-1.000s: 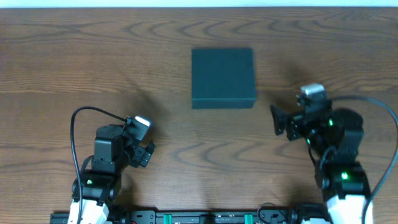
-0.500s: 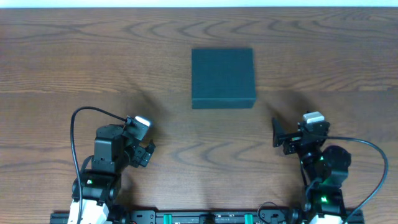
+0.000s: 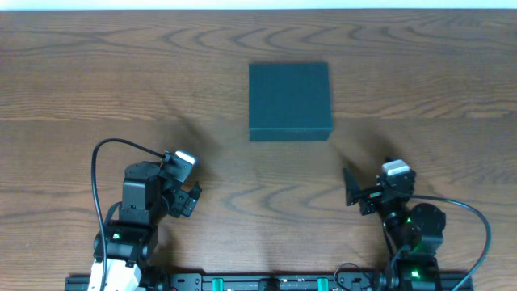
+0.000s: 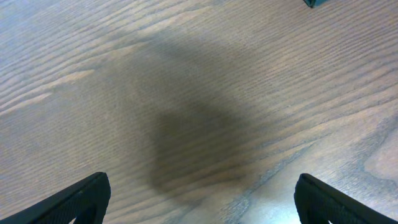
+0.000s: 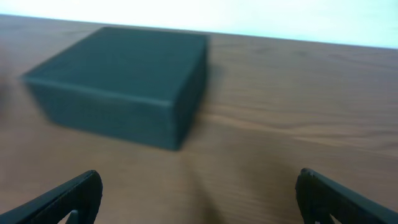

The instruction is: Pack container

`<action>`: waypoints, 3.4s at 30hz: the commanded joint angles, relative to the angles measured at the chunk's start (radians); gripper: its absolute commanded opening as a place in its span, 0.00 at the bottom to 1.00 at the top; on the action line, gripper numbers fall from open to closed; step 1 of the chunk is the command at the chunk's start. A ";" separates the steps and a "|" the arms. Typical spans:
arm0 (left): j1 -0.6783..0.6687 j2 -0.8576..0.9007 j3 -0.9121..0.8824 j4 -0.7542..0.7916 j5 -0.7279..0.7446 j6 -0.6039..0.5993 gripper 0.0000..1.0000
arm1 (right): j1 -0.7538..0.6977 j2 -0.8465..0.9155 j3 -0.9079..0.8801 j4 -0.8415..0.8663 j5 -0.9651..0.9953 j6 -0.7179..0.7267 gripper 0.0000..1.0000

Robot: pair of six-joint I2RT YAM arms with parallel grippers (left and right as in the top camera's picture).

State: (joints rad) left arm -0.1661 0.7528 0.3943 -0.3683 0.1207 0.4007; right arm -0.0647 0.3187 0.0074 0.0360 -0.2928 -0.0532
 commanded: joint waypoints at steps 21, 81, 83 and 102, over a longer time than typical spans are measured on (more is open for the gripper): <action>0.004 0.000 0.006 -0.002 0.003 0.014 0.95 | 0.020 -0.314 -0.002 -0.100 0.192 0.015 0.99; 0.128 -0.750 -0.390 0.295 -0.052 -0.241 0.95 | 0.020 -0.314 -0.002 -0.100 0.192 0.015 0.99; 0.128 -0.750 -0.390 0.293 -0.068 -0.339 0.95 | 0.020 -0.314 -0.002 -0.100 0.192 0.015 0.99; 0.128 -0.749 -0.390 0.294 -0.079 -0.379 0.95 | 0.020 -0.314 -0.002 -0.100 0.192 0.015 0.99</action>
State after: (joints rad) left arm -0.0357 0.0101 0.0154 -0.0196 0.0620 0.0292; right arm -0.0517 0.0109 0.0078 -0.0593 -0.1108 -0.0513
